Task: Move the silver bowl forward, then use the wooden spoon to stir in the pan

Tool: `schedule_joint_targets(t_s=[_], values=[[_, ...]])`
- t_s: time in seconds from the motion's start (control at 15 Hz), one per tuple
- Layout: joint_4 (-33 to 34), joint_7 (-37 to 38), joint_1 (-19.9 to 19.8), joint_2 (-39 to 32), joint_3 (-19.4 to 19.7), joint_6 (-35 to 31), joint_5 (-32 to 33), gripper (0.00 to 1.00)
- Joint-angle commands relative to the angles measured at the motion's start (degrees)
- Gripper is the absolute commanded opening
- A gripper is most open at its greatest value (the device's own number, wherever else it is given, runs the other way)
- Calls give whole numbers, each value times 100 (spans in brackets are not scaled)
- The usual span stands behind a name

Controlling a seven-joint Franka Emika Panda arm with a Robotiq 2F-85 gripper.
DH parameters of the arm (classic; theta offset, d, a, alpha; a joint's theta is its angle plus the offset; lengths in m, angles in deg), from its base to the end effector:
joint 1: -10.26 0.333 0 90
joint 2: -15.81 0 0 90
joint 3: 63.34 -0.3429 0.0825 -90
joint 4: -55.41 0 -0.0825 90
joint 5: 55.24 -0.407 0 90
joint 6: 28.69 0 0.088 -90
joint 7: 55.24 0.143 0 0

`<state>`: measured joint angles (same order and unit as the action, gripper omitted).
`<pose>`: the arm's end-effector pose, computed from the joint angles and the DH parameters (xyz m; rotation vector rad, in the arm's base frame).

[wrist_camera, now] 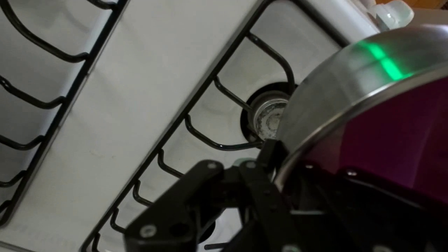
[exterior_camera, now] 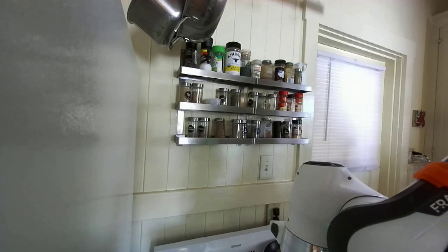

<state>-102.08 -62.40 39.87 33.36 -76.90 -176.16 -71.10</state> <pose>0.3005 0.2731 0.2930 -2.8538 -0.9585 -0.1445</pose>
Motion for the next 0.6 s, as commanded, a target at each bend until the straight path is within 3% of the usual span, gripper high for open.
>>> schedule_joint_targets(t_s=[0.0,0.27,0.53], values=[[4,116,-310,-73,-208,-158,459,2],[-3,595,-751,-386,-502,-800,1412,2],[-5,967,-870,-759,-715,-1483,1835,2]])
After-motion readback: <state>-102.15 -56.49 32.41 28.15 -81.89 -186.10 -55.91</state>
